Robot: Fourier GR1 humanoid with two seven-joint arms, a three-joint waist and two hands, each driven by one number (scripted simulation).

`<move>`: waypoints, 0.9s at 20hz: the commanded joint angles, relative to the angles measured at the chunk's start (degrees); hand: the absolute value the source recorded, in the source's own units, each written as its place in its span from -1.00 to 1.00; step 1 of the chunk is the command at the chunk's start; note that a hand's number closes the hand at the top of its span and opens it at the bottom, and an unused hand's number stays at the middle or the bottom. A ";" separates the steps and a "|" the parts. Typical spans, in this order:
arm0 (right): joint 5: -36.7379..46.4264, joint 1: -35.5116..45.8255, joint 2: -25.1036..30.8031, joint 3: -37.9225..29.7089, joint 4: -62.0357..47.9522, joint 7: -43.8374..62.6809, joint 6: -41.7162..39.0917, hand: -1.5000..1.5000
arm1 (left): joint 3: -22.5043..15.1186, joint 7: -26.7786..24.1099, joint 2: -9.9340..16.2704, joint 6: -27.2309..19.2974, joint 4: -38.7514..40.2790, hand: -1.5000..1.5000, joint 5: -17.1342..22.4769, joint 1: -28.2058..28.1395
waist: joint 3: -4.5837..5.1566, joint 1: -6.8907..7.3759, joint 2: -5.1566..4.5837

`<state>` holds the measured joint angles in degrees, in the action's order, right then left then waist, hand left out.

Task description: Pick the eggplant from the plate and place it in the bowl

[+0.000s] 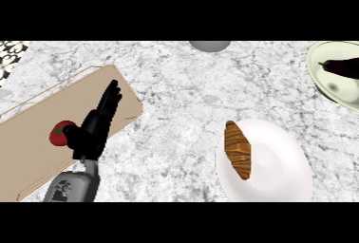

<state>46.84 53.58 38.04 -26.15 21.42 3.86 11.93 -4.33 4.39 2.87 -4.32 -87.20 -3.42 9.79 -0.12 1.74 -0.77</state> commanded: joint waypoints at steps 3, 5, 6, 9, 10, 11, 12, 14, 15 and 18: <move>-6.57 -2.27 0.66 -5.31 -4.08 -12.93 -2.07 -1.00 | 0.78 0.88 -0.19 0.08 0.51 0.00 0.61 1.33 | -0.07 0.12 -0.16; -9.10 -2.98 2.44 -7.45 -3.63 -17.08 -3.34 -1.00 | -0.36 1.14 -0.96 -0.73 -1.78 0.00 -0.07 -0.96 | -0.08 0.03 0.04; -9.19 -1.59 1.33 -7.24 -2.60 -16.72 -1.69 -1.00 | -0.78 0.45 -0.62 -0.37 -1.68 0.00 -0.68 -0.73 | -0.02 -0.14 0.18; -12.00 -0.61 0.43 -9.68 -1.01 -18.10 2.06 -1.00 | 0.47 1.64 0.01 0.03 -1.27 0.00 0.23 -0.48 | 0.02 -0.38 0.31; -12.84 0.04 0.74 -10.70 -0.91 -19.09 3.46 -1.00 | 2.27 0.54 1.11 1.41 0.65 0.00 1.76 0.64 | 0.01 -0.23 0.11; -14.22 -0.71 3.82 -12.21 -1.47 -20.59 1.51 -1.00 | 0.60 -1.05 0.38 1.20 -2.41 0.00 1.18 -3.78 | -0.02 0.14 0.16; -13.57 0.57 2.32 -11.19 -2.01 -18.19 3.46 -1.00 | 0.04 2.66 -0.38 -0.61 -2.82 0.00 -0.30 -0.12 | 0.01 -0.17 0.25; -16.50 -0.61 2.56 -12.55 0.80 -17.95 1.22 -1.00 | 1.04 -0.52 -0.02 0.27 -1.09 0.00 0.49 -1.38 | 0.10 -1.25 0.64; -17.78 0.24 2.21 -13.69 -0.64 -17.93 1.18 -1.00 | 1.06 -3.08 -0.11 0.39 0.41 0.00 0.29 -3.02 | 0.08 -0.82 0.45; -20.84 -0.58 4.61 -14.70 0.36 -16.46 -4.94 -1.00 | -0.67 0.02 -1.19 -1.37 -0.87 0.00 -1.88 -1.49 | 0.09 -1.43 0.69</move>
<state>29.61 53.31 41.08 -39.06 21.13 -13.37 11.04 -3.60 4.64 2.87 -4.18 -88.40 -3.31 8.45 -0.05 0.81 -0.25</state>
